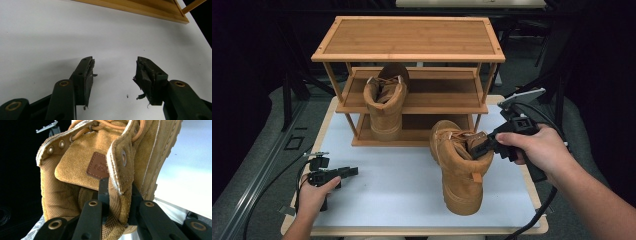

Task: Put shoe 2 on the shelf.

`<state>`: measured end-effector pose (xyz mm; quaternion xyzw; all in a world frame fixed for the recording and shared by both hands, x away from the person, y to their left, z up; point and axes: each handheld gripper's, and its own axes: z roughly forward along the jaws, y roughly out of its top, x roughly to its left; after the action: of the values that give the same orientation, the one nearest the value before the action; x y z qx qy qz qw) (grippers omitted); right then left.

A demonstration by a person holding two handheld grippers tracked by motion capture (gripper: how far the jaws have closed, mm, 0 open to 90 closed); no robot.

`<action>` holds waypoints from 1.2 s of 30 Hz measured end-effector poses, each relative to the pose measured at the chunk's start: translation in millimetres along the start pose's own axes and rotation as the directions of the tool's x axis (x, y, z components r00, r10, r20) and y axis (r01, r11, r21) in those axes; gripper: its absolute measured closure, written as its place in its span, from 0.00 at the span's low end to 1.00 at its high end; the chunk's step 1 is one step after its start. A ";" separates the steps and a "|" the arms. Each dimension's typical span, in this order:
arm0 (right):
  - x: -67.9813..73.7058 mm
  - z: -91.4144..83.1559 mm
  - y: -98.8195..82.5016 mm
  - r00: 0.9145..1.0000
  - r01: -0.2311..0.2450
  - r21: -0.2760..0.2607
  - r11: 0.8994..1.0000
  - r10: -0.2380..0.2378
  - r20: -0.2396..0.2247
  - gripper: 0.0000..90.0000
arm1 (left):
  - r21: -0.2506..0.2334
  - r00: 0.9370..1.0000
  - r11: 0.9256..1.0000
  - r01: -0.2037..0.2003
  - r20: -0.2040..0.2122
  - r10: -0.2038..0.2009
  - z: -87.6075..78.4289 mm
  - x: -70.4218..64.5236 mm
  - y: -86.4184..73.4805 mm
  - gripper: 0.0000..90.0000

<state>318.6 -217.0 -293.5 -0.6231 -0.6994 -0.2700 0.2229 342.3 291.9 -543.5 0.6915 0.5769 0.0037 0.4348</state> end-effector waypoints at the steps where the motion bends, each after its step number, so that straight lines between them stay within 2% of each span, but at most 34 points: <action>1: 3.4 -1.5 0.1 1.000 0.009 -0.001 1.000 -0.009 0.004 0.87 | -0.001 1.000 1.000 0.002 0.001 -0.002 -0.2 -0.1 0.0 0.53; 5: 14.1 -10.0 0.6 0.999 0.031 -0.027 0.999 -0.032 -0.005 0.87 | -0.007 1.000 1.000 0.010 0.004 -0.010 -0.4 -0.4 0.0 0.53; 10: 25.9 -24.7 3.3 0.997 0.048 -0.067 0.997 -0.051 -0.058 0.87 | -0.007 1.000 1.000 0.009 0.004 -0.009 -0.4 -0.1 0.1 0.53; 15: 34.5 -32.4 11.8 0.993 0.080 -0.116 0.990 -0.090 -0.083 0.88 | -0.004 1.000 1.000 0.002 0.003 -0.002 -1.4 0.5 0.5 0.53; 18: 36.5 -32.4 20.1 0.992 0.072 -0.145 0.987 -0.087 -0.095 0.88 | -0.005 1.000 1.000 0.002 0.003 -0.002 -0.8 0.8 0.4 0.53; 22: 33.5 -28.2 32.3 0.991 0.071 -0.157 0.985 -0.088 -0.101 0.88 | -0.004 1.000 1.000 0.006 0.006 -0.006 -0.2 0.9 0.3 0.53; 26: 28.8 -21.0 45.4 0.990 0.069 -0.192 0.979 -0.091 -0.106 0.88 | -0.002 1.000 1.000 0.008 0.005 -0.008 -0.9 1.7 0.2 0.53; 30: 23.3 -14.6 57.9 0.990 0.060 -0.236 0.970 -0.088 -0.113 0.87 | -0.004 1.000 1.000 0.008 0.003 -0.008 -1.1 2.9 0.3 0.53; 34: 15.2 -9.5 68.1 0.986 0.038 -0.278 0.960 -0.080 -0.143 0.87 | 0.003 1.000 1.000 0.006 0.001 -0.006 -0.2 4.0 0.0 0.53; 36: 13.1 -6.5 72.7 0.985 0.030 -0.305 0.952 -0.080 -0.152 0.87 | 0.003 1.000 1.000 0.016 0.003 -0.016 0.5 3.3 -0.1 0.53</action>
<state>388.9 -205.8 -272.8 -0.6059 -0.6467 -0.4295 0.1737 343.6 294.2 -545.4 0.6875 0.5816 -0.0015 0.4348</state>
